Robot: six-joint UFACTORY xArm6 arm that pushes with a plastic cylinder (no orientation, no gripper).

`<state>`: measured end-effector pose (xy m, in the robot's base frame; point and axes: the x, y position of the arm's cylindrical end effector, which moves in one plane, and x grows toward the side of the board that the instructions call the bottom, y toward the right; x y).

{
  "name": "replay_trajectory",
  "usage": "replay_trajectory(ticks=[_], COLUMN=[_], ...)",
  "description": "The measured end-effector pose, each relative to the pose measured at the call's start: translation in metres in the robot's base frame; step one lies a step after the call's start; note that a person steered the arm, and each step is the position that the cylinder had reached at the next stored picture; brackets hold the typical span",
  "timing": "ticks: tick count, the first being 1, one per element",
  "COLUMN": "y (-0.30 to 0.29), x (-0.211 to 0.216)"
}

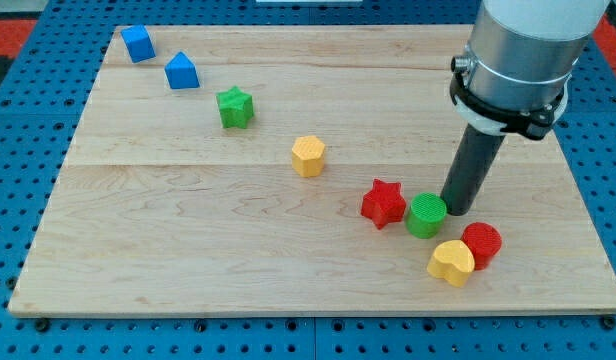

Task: Push the heart into the circles

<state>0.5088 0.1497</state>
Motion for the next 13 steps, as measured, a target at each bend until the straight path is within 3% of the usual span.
replay_trajectory(ticks=[2,3,4,5,6,8,10,12,13], y=[0.023,0.068,0.092,0.072,0.003,-0.036,-0.009,0.010,0.065], x=[0.017,0.029,0.096,0.108,0.099,0.095,0.062,0.089,0.108])
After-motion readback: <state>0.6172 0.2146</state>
